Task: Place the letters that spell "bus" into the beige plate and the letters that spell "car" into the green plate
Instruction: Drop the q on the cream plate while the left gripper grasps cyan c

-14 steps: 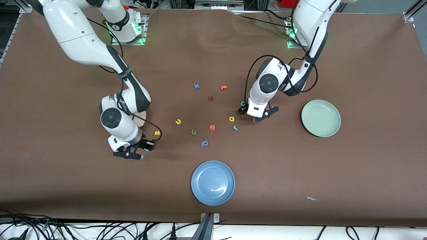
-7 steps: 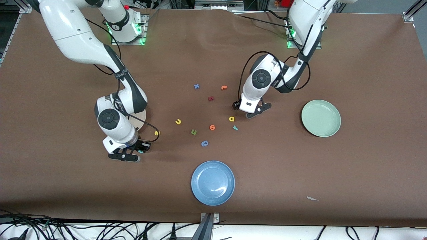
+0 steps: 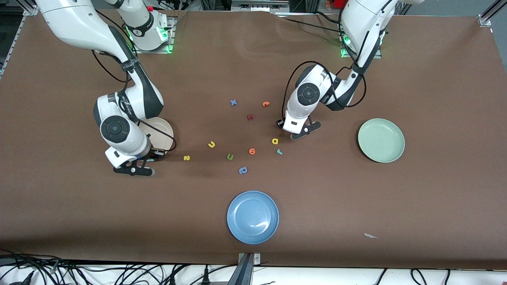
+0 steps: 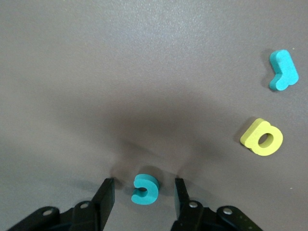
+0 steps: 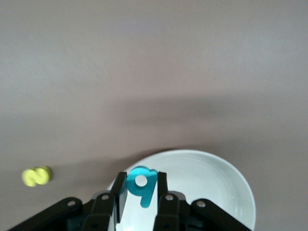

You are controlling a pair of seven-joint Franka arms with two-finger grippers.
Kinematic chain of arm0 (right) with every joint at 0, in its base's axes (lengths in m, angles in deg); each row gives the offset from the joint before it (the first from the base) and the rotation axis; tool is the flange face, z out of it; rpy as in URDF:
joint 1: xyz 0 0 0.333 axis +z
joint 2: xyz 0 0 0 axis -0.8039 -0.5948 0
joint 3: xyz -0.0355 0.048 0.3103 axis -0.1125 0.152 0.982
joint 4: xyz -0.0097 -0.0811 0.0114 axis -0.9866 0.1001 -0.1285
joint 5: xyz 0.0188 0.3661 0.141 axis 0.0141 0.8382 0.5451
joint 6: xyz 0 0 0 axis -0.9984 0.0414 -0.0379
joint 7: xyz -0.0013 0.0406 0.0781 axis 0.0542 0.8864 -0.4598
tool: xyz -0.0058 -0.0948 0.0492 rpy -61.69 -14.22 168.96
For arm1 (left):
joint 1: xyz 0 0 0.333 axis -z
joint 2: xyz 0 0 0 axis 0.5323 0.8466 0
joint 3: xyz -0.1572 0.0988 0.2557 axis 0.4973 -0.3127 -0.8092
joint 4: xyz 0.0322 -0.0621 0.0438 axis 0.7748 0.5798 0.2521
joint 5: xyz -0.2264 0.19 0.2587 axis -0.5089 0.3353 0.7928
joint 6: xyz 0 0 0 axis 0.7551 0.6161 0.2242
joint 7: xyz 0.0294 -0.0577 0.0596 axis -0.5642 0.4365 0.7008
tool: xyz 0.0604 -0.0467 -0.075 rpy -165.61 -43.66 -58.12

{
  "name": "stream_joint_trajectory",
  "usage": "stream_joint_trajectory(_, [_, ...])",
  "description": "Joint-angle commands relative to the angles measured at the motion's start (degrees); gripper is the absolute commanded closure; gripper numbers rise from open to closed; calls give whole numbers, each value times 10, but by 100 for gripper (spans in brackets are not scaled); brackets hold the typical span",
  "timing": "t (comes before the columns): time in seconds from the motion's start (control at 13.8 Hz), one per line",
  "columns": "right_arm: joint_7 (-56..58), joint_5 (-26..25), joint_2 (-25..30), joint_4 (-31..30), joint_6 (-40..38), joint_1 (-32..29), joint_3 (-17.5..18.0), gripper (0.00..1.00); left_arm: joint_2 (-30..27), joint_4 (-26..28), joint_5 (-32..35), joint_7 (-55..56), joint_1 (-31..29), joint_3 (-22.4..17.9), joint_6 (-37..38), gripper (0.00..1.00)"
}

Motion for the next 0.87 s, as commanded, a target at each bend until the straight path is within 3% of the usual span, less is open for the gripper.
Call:
stream_joint_trajectory(0.0, [13,-6,64,-167,124,-27,-5,79,2,-6,-7,-2,2,-1,1,50])
stream_joint_trajectory(0.29, [12,-6,75,-206,143,-27,-11,77,2,-8,-8,3,2,-1,1,74])
stream_joint_trajectory(0.36, [9,-5,76,-205,142,-27,-10,56,2,-8,-9,3,2,-1,1,81])
stream_joint_trajectory(0.44, [7,-4,75,-202,141,-27,-10,11,1,-9,-9,3,1,-1,1,88])
stream_joint_trajectory(0.51, [7,-4,77,-199,139,-27,-8,0,1,-9,-9,3,1,-1,2,92])
stream_joint_trajectory(0.65, [2,-3,78,-177,133,-26,-1,0,-1,-18,-9,-4,-5,-1,5,100])
stream_joint_trajectory(0.8, [-19,-2,70,-135,113,-22,22,0,-20,-25,-6,-7,-29,-2,14,100])
